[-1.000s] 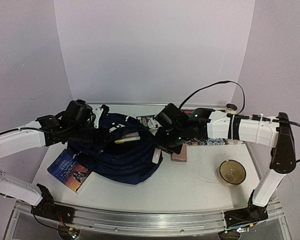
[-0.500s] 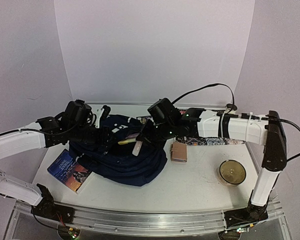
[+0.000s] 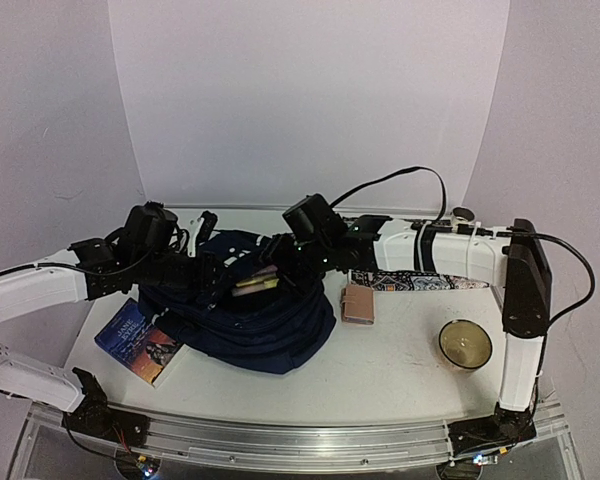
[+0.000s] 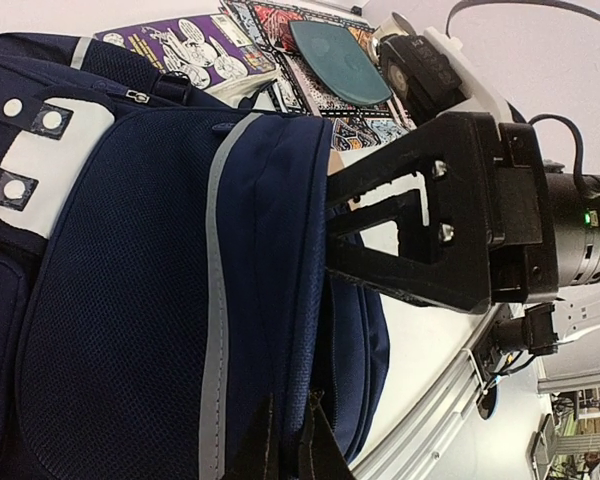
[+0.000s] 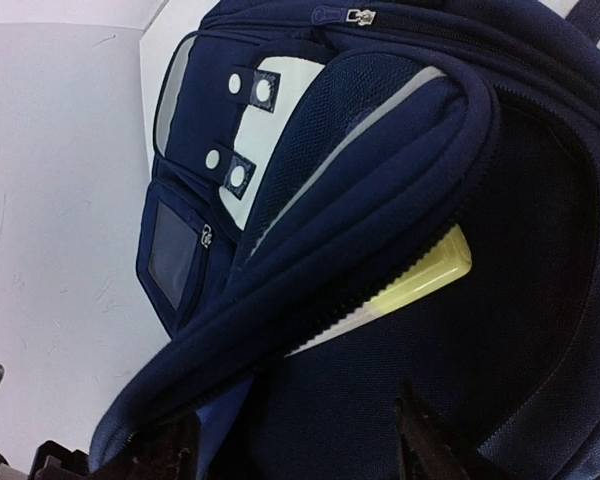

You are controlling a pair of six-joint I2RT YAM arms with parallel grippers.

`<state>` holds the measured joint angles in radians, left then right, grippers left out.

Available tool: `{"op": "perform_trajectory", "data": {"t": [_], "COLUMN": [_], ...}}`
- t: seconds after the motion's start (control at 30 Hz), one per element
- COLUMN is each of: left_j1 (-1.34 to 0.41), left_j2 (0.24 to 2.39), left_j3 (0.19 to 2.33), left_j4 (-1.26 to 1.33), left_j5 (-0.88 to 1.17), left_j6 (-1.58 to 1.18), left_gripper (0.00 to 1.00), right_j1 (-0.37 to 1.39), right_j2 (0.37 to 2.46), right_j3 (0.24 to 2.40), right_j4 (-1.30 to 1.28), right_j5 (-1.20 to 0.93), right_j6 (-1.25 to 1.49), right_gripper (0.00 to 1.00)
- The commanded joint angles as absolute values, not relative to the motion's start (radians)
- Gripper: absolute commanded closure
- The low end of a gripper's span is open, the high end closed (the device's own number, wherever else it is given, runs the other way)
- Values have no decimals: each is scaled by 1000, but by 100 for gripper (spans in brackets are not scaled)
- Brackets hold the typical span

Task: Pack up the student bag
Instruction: Place the pen in the upper front pocket of the bag, then place the student bag in the upper front pocket, then hold the upper front pocket of the student bag.

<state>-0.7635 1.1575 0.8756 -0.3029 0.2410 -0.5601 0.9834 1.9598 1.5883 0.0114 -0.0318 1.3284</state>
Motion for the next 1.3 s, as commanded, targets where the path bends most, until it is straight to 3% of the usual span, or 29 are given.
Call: {"op": "perform_trajectory", "data": {"t": [0.0, 0.17, 0.33, 0.43, 0.53, 1.0, 1.27], "left_j1": [-776, -776, -776, -776, -775, -715, -642], "left_j2": [1128, 1146, 1127, 1107, 1088, 1094, 1214], "left_j3": [893, 902, 924, 932, 923, 759, 793], "left_j4": [-186, -186, -238, -294, -359, -499, -428], "left_j5": [333, 324, 266, 206, 116, -42, 58], "left_j6": [-579, -557, -530, -521, -545, -810, -761], "left_gripper": [100, 85, 58, 45, 39, 30, 40], "right_j1": [978, 977, 979, 994, 1020, 1122, 1165], "right_j2": [1912, 1809, 1704, 1668, 1665, 1835, 1892], "right_j3": [1579, 1461, 1357, 1328, 1332, 1518, 1583], "right_j4": [30, 30, 30, 30, 22, -90, -100], "right_j5": [-3, 30, 53, 55, 60, 93, 126], "right_j6": [1136, 959, 823, 775, 758, 566, 490], "right_gripper": [29, 27, 25, 6, 3, 2, 2]}}
